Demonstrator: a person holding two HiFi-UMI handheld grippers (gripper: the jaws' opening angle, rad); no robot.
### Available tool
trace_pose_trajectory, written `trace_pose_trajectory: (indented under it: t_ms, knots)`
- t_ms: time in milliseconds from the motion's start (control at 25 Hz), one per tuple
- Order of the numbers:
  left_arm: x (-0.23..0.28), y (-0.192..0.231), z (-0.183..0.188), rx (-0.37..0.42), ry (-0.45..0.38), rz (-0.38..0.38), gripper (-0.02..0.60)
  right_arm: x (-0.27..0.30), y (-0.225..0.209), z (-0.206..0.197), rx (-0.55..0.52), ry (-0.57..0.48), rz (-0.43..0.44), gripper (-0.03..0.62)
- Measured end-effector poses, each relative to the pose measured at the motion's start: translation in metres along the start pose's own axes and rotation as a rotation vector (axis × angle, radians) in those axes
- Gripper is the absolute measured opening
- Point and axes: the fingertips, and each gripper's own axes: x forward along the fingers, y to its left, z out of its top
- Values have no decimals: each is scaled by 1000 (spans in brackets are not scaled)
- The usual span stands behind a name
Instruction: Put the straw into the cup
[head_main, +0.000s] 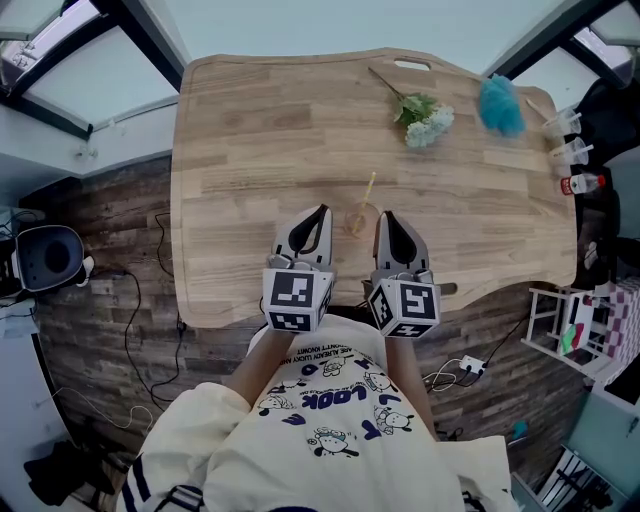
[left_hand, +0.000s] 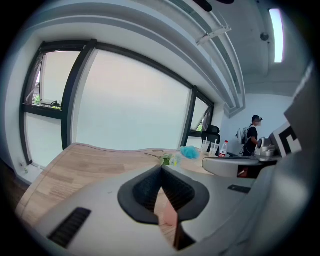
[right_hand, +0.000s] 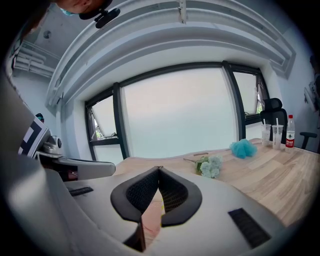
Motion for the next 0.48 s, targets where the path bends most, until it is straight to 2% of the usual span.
trace_pose_trajectory:
  t_ms: [480]
  knots:
    - [3,-3,2,4,3,1,32,1,0,2,-4,1,12,-6]
